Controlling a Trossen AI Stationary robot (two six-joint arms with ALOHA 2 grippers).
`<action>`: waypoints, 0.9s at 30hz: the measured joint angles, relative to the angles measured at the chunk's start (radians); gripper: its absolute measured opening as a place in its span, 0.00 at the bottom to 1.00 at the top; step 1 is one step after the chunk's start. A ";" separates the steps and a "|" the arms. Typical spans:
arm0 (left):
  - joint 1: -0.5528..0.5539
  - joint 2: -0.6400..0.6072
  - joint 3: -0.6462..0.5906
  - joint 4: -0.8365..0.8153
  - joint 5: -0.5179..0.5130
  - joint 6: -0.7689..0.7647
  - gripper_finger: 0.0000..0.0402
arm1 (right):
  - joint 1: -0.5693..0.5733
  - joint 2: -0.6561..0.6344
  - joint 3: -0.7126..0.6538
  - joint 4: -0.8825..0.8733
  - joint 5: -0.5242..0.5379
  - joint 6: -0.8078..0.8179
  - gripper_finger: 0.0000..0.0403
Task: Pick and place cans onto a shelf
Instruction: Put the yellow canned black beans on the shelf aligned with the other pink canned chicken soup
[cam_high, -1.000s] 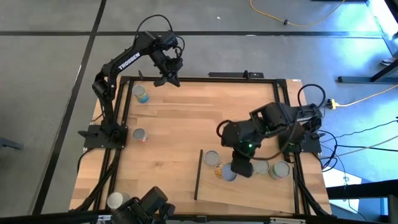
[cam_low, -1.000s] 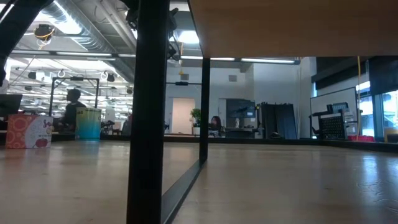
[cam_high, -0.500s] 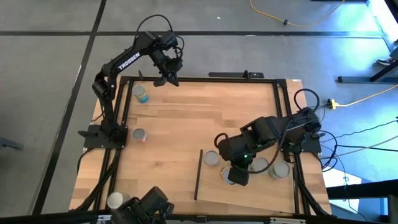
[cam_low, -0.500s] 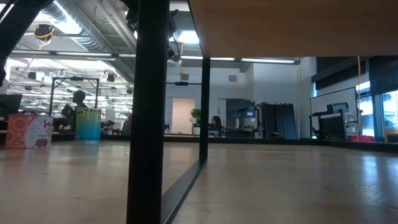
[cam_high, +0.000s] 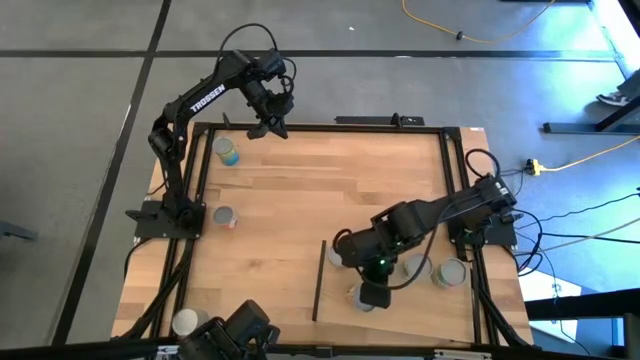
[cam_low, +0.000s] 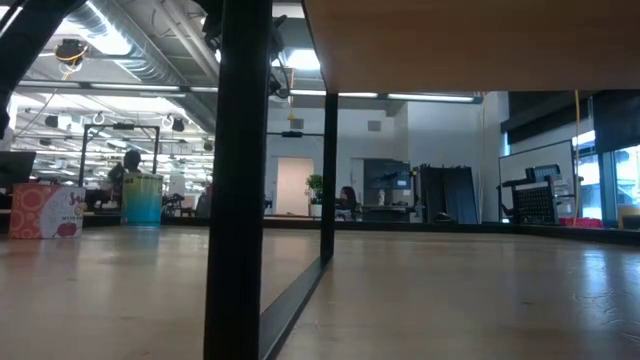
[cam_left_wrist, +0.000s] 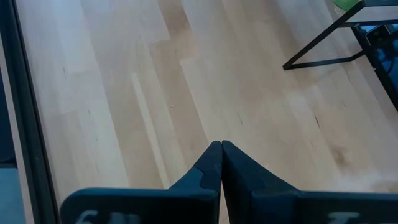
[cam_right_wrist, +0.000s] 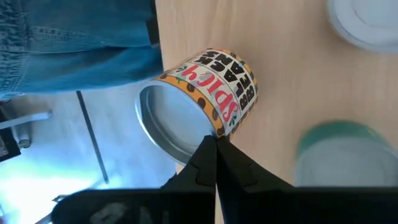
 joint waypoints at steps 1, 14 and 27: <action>0.000 0.000 0.000 0.000 0.000 0.000 0.00 | -0.001 0.001 -0.011 0.020 -0.001 0.000 0.00; 0.000 0.000 0.000 0.000 0.000 0.000 0.00 | -0.001 0.001 -0.047 0.083 -0.004 0.002 0.03; 0.000 0.000 0.000 0.000 0.000 0.000 0.00 | -0.002 0.001 -0.048 0.081 0.023 0.022 0.04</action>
